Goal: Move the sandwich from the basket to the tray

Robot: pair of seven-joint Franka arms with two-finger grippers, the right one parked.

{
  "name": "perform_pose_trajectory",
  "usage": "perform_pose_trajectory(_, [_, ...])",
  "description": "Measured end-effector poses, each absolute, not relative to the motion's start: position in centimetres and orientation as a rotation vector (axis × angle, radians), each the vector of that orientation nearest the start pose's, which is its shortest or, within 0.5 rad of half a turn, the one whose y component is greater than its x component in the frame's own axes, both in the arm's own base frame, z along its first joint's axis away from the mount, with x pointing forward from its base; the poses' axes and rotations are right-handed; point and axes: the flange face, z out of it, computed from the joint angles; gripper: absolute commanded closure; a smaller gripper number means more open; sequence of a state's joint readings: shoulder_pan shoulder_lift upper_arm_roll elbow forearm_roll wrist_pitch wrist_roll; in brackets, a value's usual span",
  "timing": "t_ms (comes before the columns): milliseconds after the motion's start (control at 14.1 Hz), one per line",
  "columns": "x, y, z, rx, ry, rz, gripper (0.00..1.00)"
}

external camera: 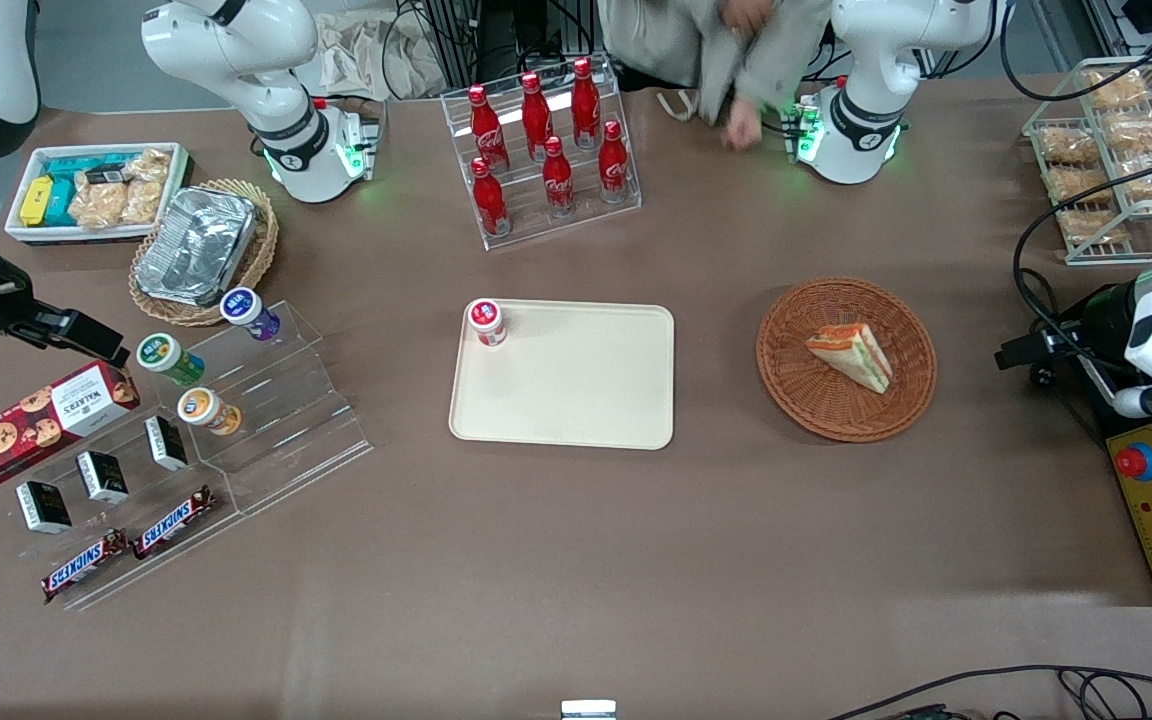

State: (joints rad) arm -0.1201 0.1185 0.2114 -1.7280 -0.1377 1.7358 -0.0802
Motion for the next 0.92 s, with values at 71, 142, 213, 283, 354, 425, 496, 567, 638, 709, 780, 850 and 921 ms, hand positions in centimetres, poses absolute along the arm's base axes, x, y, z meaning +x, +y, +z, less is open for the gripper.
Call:
perform_pose_trajectory(71, [58.6,3.6,49.8,-3.231,-0.326,0.174,0.00])
perform_pose_trajectory(142, [58.6,3.6,49.8,-3.231,-0.326,0.174,0.00])
perform_pose_trajectory(213, [58.6,3.6,49.8,-3.231,-0.326,0.174,0.00])
perform_pose_trajectory(283, [58.6,3.6,49.8,-3.230,-0.328,0.173,0.00])
perform_pose_trajectory(354, [58.6,3.6,49.8,-3.229,-0.338,0.170,0.00])
perform_pose_trajectory(425, [58.7,3.6,49.9,-3.228,-0.352,0.167,0.00])
perform_pose_trajectory(496, [58.7,3.6,50.0,-3.227,-0.361,0.164,0.00])
perform_pose_trajectory(567, [58.7,3.6,50.1,-3.227,-0.362,0.163,0.00])
perform_pose_trajectory(638, [58.7,3.6,50.0,-3.227,-0.362,0.165,0.00])
perform_pose_trajectory(709, [58.6,3.6,49.9,-3.226,-0.362,0.173,0.00])
perform_pose_trajectory(780, [58.5,3.6,49.3,-3.225,-0.363,0.190,0.00])
perform_pose_trajectory(850, [58.3,3.4,48.3,-3.226,-0.364,0.206,0.00])
perform_pose_trajectory(921, [58.1,3.0,47.1,-3.232,-0.363,0.196,0.00])
